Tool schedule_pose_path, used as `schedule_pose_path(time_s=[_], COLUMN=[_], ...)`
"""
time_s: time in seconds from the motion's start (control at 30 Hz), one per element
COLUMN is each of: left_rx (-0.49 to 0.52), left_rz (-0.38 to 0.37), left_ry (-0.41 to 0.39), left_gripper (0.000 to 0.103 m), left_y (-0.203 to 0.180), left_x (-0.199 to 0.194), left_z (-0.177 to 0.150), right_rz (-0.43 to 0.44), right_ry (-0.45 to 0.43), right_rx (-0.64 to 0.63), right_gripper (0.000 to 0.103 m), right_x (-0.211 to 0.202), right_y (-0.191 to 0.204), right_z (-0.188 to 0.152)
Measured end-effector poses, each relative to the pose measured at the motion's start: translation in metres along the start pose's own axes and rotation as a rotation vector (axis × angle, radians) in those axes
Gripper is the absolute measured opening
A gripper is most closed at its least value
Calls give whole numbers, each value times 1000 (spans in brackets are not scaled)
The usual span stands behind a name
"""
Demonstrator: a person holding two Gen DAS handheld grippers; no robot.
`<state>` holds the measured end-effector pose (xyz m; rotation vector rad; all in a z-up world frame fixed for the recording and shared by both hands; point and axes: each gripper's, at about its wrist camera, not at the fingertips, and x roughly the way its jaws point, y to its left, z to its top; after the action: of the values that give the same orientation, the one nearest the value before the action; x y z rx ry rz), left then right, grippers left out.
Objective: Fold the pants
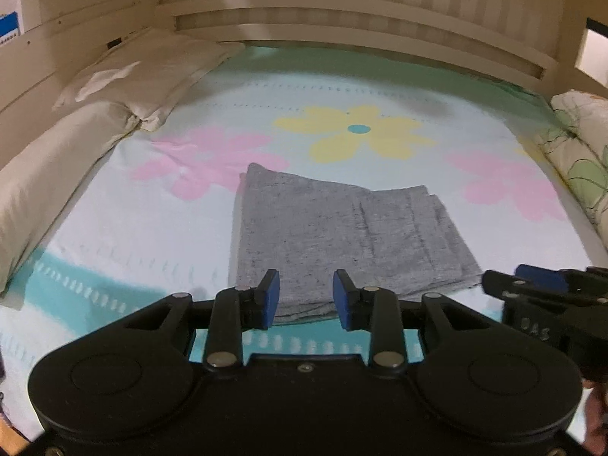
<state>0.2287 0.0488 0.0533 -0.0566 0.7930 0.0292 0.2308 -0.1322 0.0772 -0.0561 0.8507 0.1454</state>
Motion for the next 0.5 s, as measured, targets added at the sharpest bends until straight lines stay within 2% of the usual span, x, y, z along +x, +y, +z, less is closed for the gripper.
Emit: schedule_pose_path(time_s=[0.27, 0.5], left_rx=[28, 38], left_rz=[33, 30], left_ry=[-2, 9], left_gripper=[42, 42], left_y=[-3, -5], left_x=[5, 7], left_z=[-2, -2], right_rz=[3, 0], right_ry=[6, 7], right_rx=[14, 17], right_gripper=[35, 35], right_x=[4, 7], right_y=[-5, -6], right_z=[3, 3])
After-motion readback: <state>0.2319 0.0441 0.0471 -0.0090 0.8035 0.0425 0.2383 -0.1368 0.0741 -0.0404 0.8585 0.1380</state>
